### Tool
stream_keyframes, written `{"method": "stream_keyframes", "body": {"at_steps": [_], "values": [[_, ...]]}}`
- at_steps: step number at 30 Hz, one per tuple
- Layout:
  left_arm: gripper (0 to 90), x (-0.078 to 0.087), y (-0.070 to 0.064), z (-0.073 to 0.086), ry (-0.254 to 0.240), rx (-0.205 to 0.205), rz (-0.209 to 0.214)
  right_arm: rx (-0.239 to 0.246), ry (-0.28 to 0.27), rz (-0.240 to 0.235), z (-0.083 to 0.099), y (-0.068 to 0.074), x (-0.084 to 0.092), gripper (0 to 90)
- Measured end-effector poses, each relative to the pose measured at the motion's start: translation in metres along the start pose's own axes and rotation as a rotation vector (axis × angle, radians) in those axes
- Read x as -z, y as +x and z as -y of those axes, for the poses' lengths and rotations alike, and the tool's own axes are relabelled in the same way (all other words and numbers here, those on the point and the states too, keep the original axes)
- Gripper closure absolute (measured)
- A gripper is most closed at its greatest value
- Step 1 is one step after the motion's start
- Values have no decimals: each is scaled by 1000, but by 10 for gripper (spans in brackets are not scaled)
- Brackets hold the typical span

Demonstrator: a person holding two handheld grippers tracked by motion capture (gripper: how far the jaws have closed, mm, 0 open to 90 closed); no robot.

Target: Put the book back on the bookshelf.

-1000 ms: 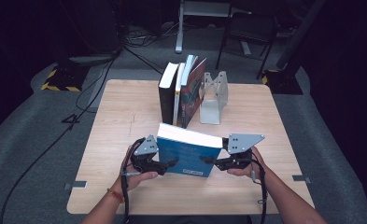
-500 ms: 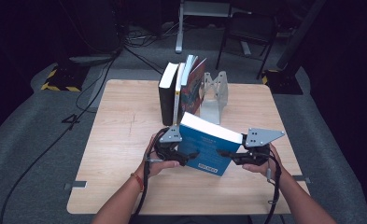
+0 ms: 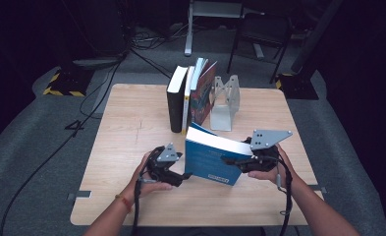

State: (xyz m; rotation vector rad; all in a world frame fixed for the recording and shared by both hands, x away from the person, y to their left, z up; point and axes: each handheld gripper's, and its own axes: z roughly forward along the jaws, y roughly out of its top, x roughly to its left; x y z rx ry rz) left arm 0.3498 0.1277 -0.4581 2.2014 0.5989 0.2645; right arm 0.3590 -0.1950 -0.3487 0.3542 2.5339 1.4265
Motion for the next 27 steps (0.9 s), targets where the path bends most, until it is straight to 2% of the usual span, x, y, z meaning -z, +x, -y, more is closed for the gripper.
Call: {"method": "stream_keyframes", "body": {"at_steps": [1,3,4,5,6,12,14,16,18,20,22,26,27], "values": [[196,0,0,0,0,0,0,7,2,-12,-1,-1,-1,548],[202,8,-3,14,30,15,-48,1,1,-30,-1,-1,-1,573],[198,14,-4,28,49,32,-83,2,2,-29,-1,0,-1,583],[196,14,-4,28,49,32,-83,2,2,-29,-1,0,-1,583],[196,14,-5,41,92,61,-116,9,4,-12,-2,3,-1,595],[194,12,-2,63,153,102,-148,-14,17,18,-5,9,0,604],[192,13,2,65,134,138,-145,-22,26,16,-7,8,2,606],[195,12,6,65,129,140,-172,-42,23,22,-8,5,4,607],[179,11,10,69,106,148,-157,-78,21,40,-8,1,9,608],[173,10,13,69,107,142,-155,-91,24,55,-9,-4,14,608],[163,10,13,68,109,144,-155,-104,28,92,-10,-8,21,609],[157,9,14,68,111,144,-154,-87,64,167,-16,-12,31,610],[157,9,14,68,111,144,-154,-90,74,199,-17,-14,37,611]]}}
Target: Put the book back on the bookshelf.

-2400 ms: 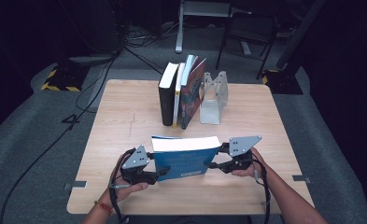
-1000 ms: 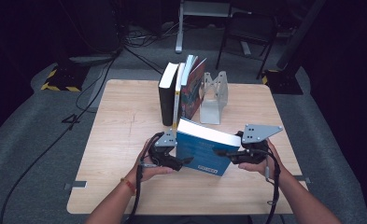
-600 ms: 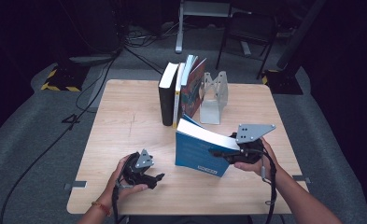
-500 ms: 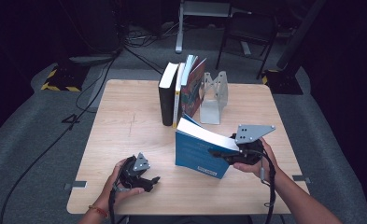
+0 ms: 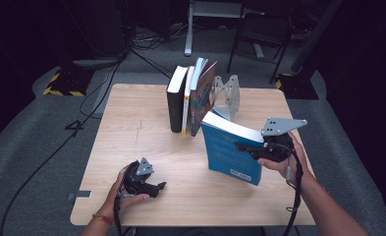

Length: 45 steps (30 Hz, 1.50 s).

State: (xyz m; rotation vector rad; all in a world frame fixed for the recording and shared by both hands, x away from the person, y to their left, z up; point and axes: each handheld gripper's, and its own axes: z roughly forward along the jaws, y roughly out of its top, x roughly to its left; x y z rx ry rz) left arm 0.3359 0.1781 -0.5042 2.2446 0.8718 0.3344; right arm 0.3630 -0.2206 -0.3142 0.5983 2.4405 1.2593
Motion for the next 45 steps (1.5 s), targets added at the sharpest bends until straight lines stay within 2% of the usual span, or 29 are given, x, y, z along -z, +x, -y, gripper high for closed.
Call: {"method": "stream_keyframes", "body": {"at_steps": [6,8,13,17,20,23,32,40,41,45], "values": [[154,0,0,0,0,7,2,-15,29,74,0,-16,18,610],[154,0,0,0,0,8,3,-14,31,86,0,-18,19,610],[153,0,0,0,0,8,3,-54,46,142,-1,-31,21,610],[153,-1,0,0,0,12,-1,-65,39,194,-5,-39,21,610],[153,-1,0,0,0,9,-1,-81,30,215,-9,-43,20,610],[153,-1,0,0,1,9,-1,-103,20,224,-16,-49,15,610],[153,-1,0,0,0,13,-1,-123,6,255,-41,-57,-6,609],[155,-1,0,0,-2,12,-3,-158,-33,328,-61,-74,-25,610],[155,-1,0,0,-2,12,-3,-166,-38,348,-64,-79,-30,610],[156,0,0,0,0,11,-4,-169,-39,370,-69,-85,-36,609]]}}
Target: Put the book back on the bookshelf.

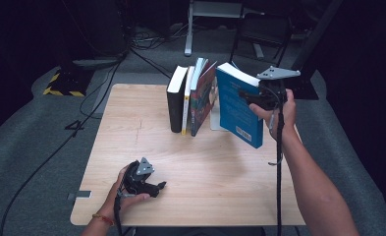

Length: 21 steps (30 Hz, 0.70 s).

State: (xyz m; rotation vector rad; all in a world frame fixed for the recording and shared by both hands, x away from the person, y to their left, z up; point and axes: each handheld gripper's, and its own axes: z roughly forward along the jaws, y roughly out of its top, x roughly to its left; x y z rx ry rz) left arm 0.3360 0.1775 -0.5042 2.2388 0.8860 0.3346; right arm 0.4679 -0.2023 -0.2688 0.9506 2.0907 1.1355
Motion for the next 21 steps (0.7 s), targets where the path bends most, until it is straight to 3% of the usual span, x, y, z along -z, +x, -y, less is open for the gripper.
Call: {"method": "stream_keyframes", "body": {"at_steps": [10,21], "values": [[159,0,0,0,-1,-3,-1,-60,-14,52,-15,-9,-36,609],[161,0,-1,0,-3,-5,-5,-108,-25,112,-17,-12,-65,609]]}}
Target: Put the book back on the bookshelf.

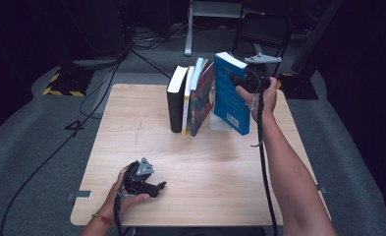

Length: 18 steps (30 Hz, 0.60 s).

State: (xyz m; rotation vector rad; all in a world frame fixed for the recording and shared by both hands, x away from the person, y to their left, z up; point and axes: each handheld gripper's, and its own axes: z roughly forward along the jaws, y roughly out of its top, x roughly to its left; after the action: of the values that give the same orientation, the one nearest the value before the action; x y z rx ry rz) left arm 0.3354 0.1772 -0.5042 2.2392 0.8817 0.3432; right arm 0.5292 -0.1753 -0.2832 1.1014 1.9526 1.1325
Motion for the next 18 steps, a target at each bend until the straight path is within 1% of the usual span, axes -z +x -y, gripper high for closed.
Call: {"method": "stream_keyframes", "body": {"at_steps": [3,4,8,11,13,14,15,16,17,18], "values": [[161,0,0,0,-1,2,-1,14,7,7,3,3,-5,608],[161,0,0,0,-1,1,0,17,8,6,8,3,-8,608],[161,0,-1,0,1,4,-1,11,9,-2,15,2,-9,607],[161,0,-1,0,1,4,-1,11,12,-13,26,1,-9,607],[161,0,-1,0,1,5,-2,14,17,-15,29,1,-10,606],[161,0,-1,0,1,5,-2,6,3,-30,36,0,-6,605],[161,0,-1,0,1,5,-2,6,3,-30,36,0,-6,605],[161,0,-1,0,1,6,-2,24,1,-25,40,3,-1,604],[161,0,-1,0,1,6,-2,24,1,-25,40,3,-1,604],[161,0,-1,0,1,6,-1,19,4,-35,43,3,2,604]]}}
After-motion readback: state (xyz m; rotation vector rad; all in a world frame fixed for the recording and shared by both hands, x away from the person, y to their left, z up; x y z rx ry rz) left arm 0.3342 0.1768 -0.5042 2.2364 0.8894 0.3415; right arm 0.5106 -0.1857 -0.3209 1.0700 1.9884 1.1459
